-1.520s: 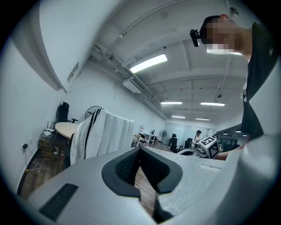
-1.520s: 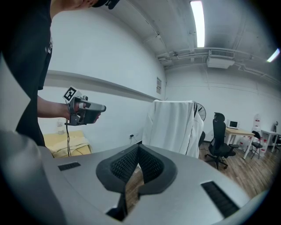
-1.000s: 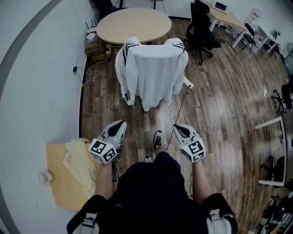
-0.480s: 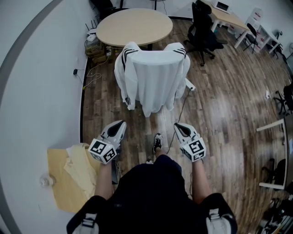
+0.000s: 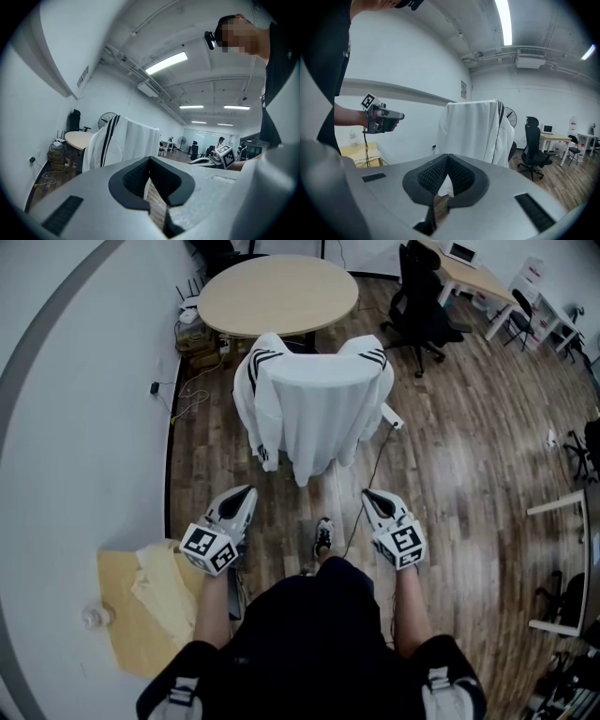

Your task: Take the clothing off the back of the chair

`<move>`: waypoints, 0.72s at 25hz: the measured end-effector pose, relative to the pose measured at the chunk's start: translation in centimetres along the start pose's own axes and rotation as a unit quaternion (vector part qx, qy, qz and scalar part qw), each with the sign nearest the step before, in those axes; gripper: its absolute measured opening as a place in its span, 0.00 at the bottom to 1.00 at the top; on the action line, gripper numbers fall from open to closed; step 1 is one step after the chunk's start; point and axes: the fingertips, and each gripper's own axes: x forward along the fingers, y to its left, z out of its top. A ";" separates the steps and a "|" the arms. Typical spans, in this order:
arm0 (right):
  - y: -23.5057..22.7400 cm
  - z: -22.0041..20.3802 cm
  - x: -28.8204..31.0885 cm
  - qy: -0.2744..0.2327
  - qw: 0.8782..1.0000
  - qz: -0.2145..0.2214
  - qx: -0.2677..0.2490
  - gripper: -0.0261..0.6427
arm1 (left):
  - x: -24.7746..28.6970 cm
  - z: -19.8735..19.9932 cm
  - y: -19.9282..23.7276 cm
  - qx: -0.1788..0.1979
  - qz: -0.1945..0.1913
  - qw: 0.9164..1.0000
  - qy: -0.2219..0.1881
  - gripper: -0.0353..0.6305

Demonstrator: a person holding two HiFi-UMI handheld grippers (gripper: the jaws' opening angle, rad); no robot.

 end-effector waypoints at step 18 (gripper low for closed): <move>-10.6 2.6 5.6 -0.008 1.000 -0.021 0.005 0.03 | 7.2 3.7 6.0 0.015 0.032 0.999 -0.001 0.05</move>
